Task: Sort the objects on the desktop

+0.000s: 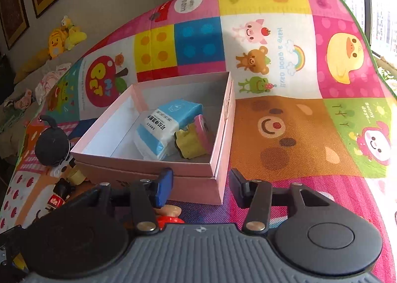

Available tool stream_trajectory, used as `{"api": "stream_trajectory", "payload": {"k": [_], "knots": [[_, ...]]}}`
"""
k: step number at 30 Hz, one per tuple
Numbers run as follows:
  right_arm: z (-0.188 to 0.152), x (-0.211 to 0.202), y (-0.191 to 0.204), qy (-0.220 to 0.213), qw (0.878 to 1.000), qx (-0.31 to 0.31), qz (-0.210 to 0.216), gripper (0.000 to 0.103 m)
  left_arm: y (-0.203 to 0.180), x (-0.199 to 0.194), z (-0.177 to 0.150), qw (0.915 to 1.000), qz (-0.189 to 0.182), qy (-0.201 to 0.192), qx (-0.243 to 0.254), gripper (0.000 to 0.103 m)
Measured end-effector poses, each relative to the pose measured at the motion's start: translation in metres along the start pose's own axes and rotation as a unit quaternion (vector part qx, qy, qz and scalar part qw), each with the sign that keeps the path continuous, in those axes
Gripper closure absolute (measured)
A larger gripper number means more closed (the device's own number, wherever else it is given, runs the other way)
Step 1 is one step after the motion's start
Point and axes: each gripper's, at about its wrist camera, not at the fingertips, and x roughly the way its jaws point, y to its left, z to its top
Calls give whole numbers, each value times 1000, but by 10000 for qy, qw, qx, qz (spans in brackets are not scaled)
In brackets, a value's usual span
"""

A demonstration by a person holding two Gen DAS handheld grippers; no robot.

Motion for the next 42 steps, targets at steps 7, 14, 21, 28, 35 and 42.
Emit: {"api": "stream_trajectory", "payload": {"k": [7,14,21,28,35,42], "knots": [[-14,-37,6,-387,9985,-363,158,54,1,0,1,10000,-9,7,-8,0],[-59,-62,63,110,9875,-1166,1058,52,8,-5,2,9993,287,-124,-205,0],[-77,-30,88,394,9907,-1188,535,52,31,-20,-1,9968,743,-145,-268,0],[-79,-23,81,394,9920,-1063,556,74,24,-22,-1,9976,663,-132,-152,0],[-102,-58,57,295,9912,-1169,545,74,1,-11,4,9993,353,-50,60,0],[-115,-70,51,145,9902,-1310,452,48,-24,10,11,9954,584,71,762,0]]}}
